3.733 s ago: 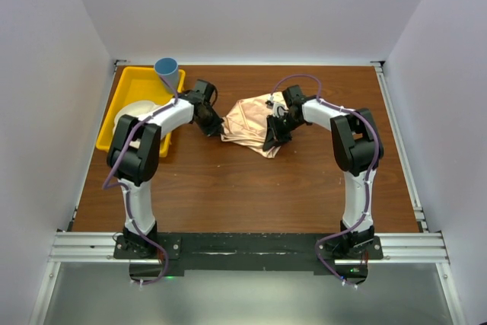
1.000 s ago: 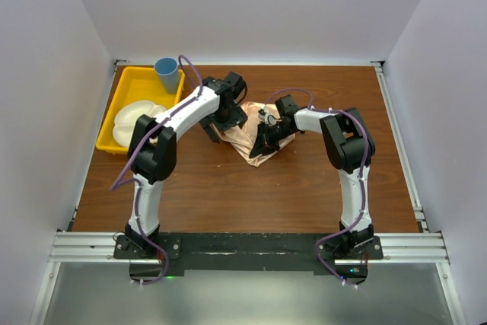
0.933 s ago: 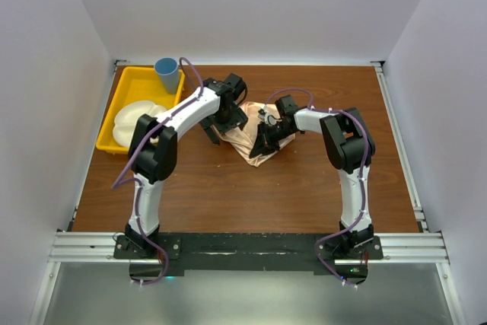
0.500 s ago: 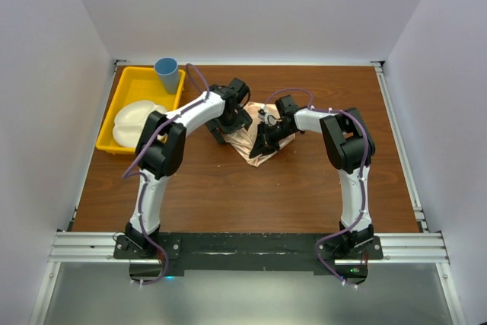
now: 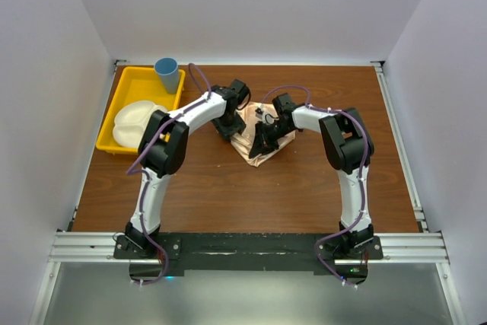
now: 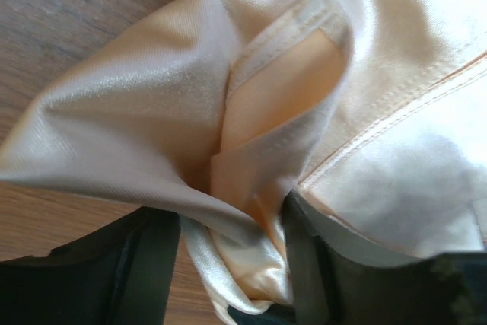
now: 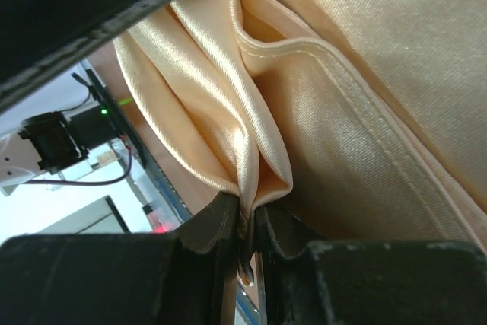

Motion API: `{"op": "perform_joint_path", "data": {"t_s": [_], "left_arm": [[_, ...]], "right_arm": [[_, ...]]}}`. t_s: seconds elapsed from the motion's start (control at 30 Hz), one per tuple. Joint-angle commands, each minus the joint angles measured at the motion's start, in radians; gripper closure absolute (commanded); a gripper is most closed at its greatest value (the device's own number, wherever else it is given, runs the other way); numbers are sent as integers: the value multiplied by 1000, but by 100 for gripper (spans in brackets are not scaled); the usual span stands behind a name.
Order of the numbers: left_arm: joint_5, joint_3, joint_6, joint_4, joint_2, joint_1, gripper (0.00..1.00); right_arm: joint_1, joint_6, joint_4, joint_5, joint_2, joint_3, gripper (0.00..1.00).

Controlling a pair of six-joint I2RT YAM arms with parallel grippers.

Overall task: Fold the napkin, place the utensils inside, and roll it up
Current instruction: Roll the napkin with the utensil

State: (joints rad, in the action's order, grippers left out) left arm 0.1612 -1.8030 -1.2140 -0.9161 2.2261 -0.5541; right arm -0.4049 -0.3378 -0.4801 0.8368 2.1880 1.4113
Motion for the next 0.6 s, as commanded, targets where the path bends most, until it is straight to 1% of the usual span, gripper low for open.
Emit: {"op": "perform_joint_path", "data": {"t_s": [0.0,0.03,0.07,0.13,0.17,0.23,0.27,0.3,0.33,0.37,0.43,0.47,0.57], "left_arm": [[34,34,67,42,-62,13,55],[32,40,83,45,-66,13,59],[21,45,93,48,-75,14,68],[6,63,113,59,-86,13,75],[-15,73,117,69,-94,13,84],[-43,83,125,82,-94,13,92],[-67,80,123,80,-92,13,98],[-81,79,125,77,-89,13,100],[-92,73,122,69,-86,13,100],[-115,70,122,66,-85,13,100],[-133,45,102,19,-71,14,100],[-143,33,93,-6,-62,14,100],[-157,-15,82,-75,-26,16,100]], "right_arm": [[3,128,-35,-280,53,12,82],[2,132,-37,-280,49,12,81],[1,134,-35,-283,46,12,80],[2,141,-34,-280,39,9,77],[1,143,-31,-275,36,8,75],[0,149,-22,-266,27,5,68],[-2,152,-15,-263,23,3,61],[-3,158,-14,-254,16,3,58],[-9,163,-11,-252,1,3,55],[-11,166,-8,-249,-10,2,49],[-23,172,3,-248,-33,-5,44],[-28,174,11,-251,-57,-8,39],[-35,186,9,-278,-98,-5,32]]}}
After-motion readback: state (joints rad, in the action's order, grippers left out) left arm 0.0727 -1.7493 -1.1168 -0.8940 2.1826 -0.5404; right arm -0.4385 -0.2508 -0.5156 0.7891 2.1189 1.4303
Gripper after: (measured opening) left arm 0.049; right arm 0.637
